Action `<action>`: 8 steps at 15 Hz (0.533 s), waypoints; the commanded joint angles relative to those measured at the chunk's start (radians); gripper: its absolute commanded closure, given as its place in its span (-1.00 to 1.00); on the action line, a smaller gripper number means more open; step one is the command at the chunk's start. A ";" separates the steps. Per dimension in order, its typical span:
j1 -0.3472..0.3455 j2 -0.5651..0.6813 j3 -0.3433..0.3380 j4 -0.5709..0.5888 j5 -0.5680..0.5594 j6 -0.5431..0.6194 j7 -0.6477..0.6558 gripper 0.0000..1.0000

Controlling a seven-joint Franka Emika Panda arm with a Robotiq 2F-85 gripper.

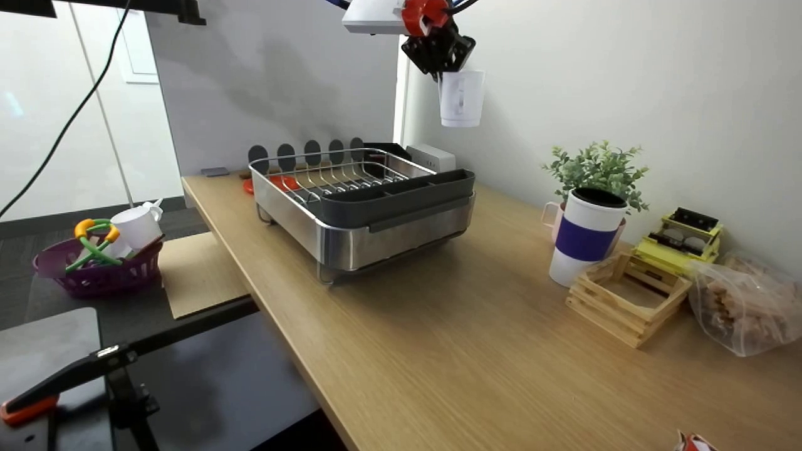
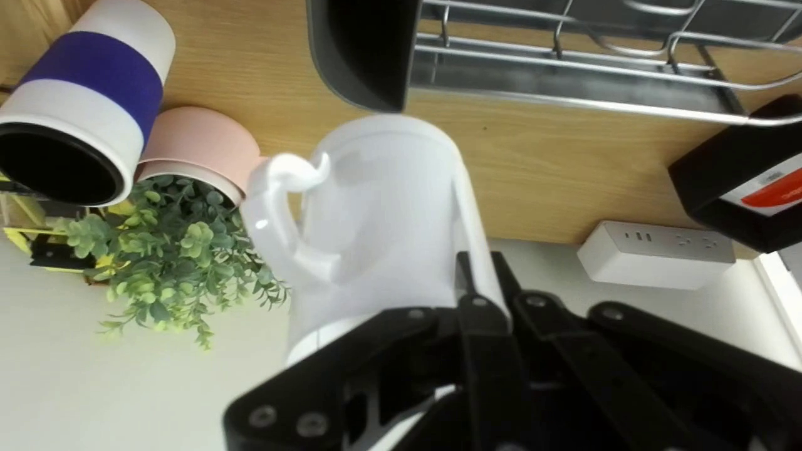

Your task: Remove the white cup from the dish rack and put it on the counter top

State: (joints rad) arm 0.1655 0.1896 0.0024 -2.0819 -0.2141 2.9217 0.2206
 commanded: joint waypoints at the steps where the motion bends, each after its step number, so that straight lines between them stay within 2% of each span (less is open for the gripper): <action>1: 0.006 -0.034 -0.060 -0.032 -0.057 0.067 0.096 0.99; 5: 0.008 -0.044 -0.122 -0.035 -0.068 0.091 0.193 0.99; 8: -0.020 -0.027 -0.109 -0.014 0.033 0.070 0.217 0.99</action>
State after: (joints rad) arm 0.1645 0.1702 -0.1166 -2.0834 -0.2485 2.9908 0.4117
